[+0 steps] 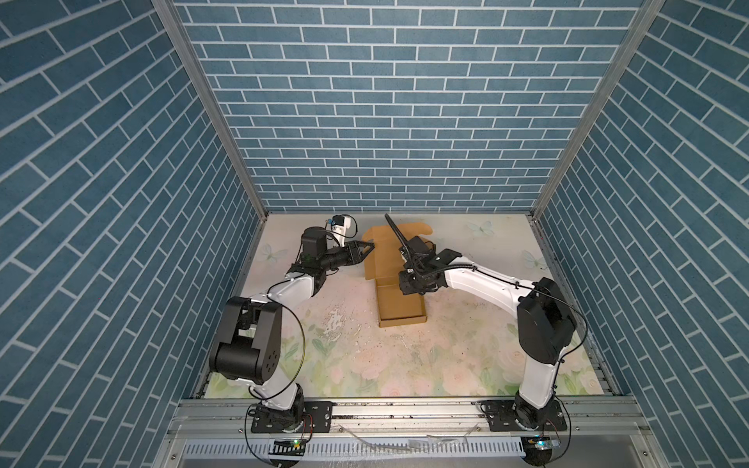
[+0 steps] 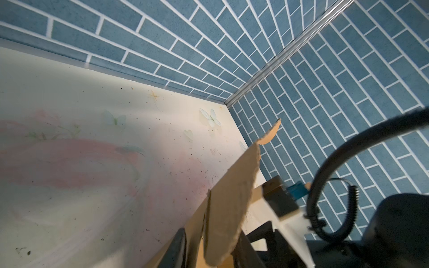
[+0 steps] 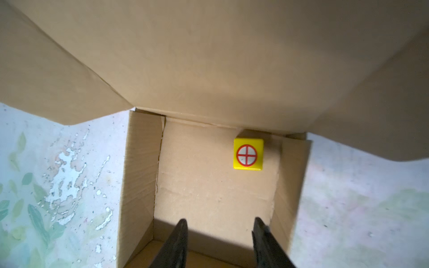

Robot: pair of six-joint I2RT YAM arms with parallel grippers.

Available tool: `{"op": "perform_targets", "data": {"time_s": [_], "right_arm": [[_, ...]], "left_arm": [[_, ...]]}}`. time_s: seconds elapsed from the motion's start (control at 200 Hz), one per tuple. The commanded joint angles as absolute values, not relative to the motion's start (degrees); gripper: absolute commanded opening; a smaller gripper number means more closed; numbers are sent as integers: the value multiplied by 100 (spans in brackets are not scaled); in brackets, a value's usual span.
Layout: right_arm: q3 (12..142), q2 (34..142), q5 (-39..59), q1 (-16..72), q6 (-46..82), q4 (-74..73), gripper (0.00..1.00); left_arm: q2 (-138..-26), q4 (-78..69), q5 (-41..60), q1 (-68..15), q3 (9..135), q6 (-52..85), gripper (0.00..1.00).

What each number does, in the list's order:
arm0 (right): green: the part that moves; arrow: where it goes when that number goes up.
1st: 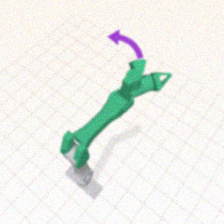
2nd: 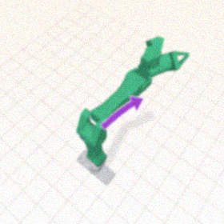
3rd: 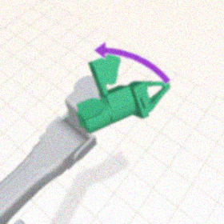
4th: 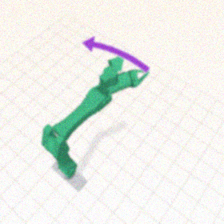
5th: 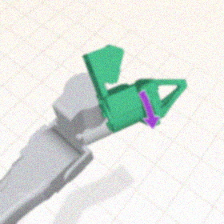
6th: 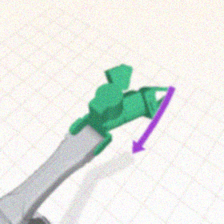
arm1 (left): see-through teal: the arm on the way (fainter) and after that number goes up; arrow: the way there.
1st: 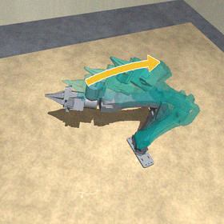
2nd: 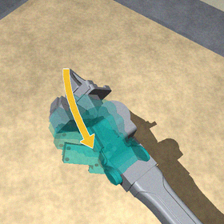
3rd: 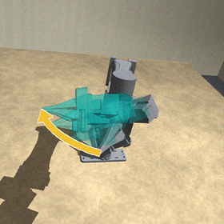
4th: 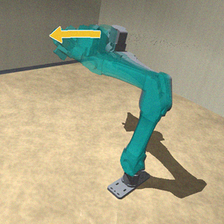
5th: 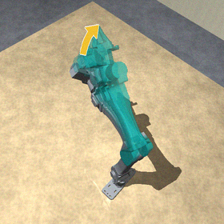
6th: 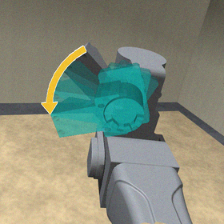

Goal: Fold the paper box

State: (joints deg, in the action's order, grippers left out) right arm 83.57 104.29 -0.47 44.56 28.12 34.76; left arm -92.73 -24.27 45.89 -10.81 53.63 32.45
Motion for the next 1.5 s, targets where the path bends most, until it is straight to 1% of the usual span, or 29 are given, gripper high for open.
{"op": "perform_targets", "data": {"time_s": [0.0,0.14,0.26,0.305,0.455,0.71,0.845,0.95,1.06,1.14,1.21,1.31,1.405,1.491], "right_arm": [[8327,9730,-238,3936,2376,3747,47],[8313,9299,-237,3461,1595,3655,48],[7755,8982,457,3068,900,2710,52],[7600,8940,975,2901,855,2366,53],[7333,9095,2306,2555,701,1473,53],[7448,9612,3065,2316,388,991,53],[7348,9763,3185,2290,358,691,53],[7261,9724,3304,2291,434,535,49],[7044,9609,3253,2298,639,237,42],[6971,9538,3226,2307,845,168,35],[6909,9487,3210,2342,904,108,30],[6802,9440,3097,2407,1032,-4,28],[6679,9362,3068,2420,1143,-119,27],[6567,9291,2917,2417,1022,-203,29]], "left_arm": [[-9114,-2458,4570,-1118,5315,3129,35],[-9085,-2448,4583,-1125,5331,3167,35],[-9048,-2439,4535,-1125,5277,3119,36],[-9044,-2413,4526,-1125,5290,3141,36],[-9001,-2379,4503,-1123,5285,3098,38],[-8853,-2073,4439,-1116,5242,2866,39],[-8777,-1523,4295,-1116,5273,2466,39],[-8706,-1263,4242,-1116,5274,2160,39],[-8653,-983,4234,-1065,5345,1935,39],[-8647,-786,4280,-1055,5428,1793,39],[-8643,-814,4298,-1054,5389,1666,38],[-8627,-582,4199,-1055,5453,1520,34],[-8627,-276,4073,-1055,5611,1364,28],[-8615,-220,4026,-1055,5629,1204,19]]}}
